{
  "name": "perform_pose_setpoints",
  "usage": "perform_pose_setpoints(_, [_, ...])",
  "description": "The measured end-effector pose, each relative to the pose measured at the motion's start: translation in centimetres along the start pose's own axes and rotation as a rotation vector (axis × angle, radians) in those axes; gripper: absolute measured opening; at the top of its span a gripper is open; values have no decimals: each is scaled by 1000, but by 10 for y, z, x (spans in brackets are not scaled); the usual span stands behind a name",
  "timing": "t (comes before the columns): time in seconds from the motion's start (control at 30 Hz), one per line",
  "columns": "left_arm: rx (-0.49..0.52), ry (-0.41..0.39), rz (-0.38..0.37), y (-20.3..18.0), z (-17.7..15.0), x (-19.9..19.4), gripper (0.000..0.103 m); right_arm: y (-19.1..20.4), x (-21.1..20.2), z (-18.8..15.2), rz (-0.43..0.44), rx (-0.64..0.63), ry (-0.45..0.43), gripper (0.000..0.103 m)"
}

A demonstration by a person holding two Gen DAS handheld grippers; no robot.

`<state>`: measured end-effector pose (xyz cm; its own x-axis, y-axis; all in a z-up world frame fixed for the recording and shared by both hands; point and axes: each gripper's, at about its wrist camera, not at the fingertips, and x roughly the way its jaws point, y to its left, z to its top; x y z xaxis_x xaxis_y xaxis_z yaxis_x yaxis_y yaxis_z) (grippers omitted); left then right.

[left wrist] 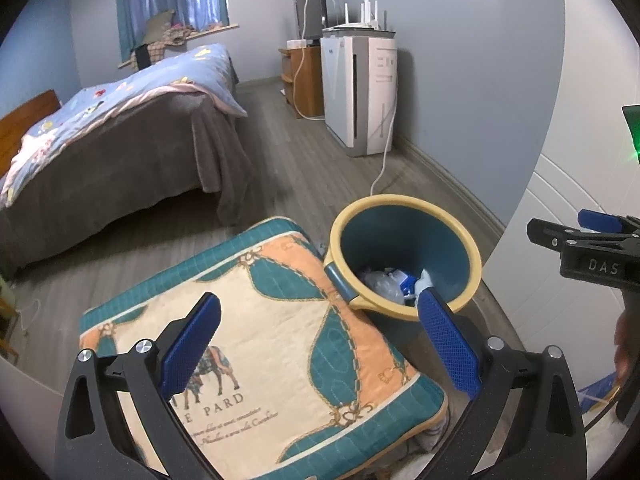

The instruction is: Collect trash

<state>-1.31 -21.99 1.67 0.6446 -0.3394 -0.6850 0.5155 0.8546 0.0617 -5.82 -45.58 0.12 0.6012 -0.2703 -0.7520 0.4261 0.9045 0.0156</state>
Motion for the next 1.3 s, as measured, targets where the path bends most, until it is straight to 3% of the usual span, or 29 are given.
perform_pose_setpoints(0.83, [-2, 0, 2, 0, -1, 0, 98, 3, 5, -2, -9, -13, 13, 97])
perform_pose_setpoints(1.3, [-61, 34, 0, 14, 1, 4, 98, 4, 5, -2, -9, -14, 15, 97])
